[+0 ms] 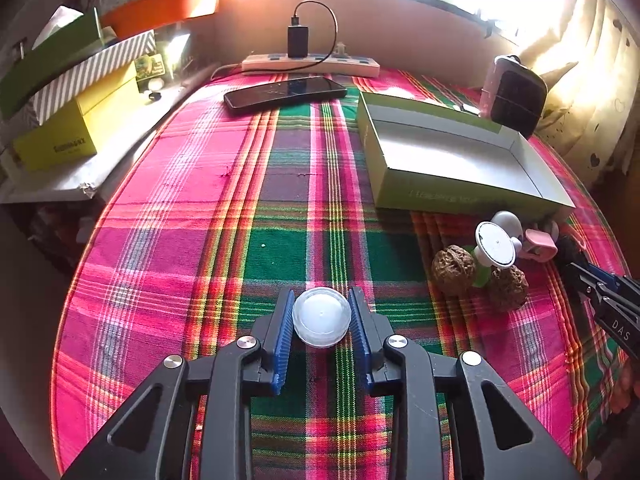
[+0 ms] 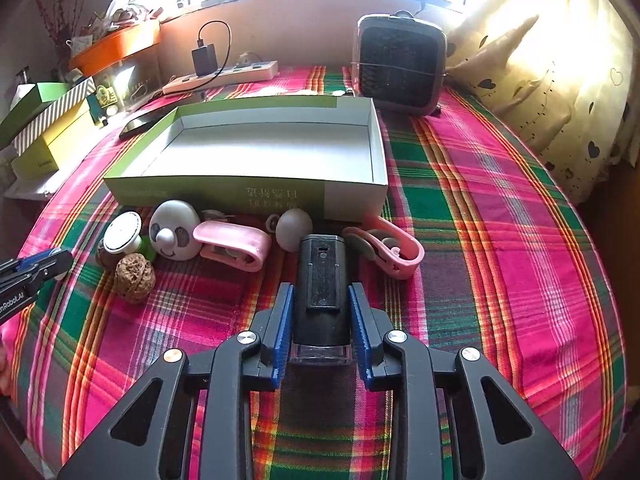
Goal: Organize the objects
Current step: 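Close left gripper on the white jar while right gripper closes on the black device, then carry the white jar and black device over the white tray with both grippers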
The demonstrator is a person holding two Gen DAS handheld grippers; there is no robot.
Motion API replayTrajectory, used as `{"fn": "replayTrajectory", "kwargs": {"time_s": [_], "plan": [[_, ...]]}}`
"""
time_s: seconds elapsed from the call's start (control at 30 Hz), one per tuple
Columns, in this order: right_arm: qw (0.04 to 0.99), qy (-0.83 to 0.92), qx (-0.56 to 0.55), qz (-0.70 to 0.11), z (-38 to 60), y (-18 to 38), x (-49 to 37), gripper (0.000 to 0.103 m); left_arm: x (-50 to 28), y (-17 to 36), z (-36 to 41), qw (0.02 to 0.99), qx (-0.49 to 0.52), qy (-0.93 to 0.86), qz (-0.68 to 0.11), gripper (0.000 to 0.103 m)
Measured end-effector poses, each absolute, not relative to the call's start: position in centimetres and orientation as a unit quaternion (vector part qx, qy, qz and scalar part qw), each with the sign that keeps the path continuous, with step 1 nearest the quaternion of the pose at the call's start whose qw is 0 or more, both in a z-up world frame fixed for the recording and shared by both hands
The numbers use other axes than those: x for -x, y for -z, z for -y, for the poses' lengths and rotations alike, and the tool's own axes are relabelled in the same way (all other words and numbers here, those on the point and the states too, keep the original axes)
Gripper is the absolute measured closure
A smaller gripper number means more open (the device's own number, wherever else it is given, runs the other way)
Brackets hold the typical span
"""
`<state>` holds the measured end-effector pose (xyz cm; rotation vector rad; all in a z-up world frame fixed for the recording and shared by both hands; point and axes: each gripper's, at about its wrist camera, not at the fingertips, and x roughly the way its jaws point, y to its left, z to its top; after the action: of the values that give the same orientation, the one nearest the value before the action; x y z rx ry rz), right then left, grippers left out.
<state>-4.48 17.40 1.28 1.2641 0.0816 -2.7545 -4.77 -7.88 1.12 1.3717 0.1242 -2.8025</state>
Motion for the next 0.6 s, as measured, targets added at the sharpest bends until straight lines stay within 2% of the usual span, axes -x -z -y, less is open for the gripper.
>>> {"fn": "replayTrajectory", "kwargs": {"time_s": [0.6], "plan": [[0.065, 0.930, -0.361, -0.025, -19.5, -8.8, 6.5, 0.074, 6.9, -6.2, 5.7, -0.038, -0.406, 0.913, -0.030, 0.078]]}}
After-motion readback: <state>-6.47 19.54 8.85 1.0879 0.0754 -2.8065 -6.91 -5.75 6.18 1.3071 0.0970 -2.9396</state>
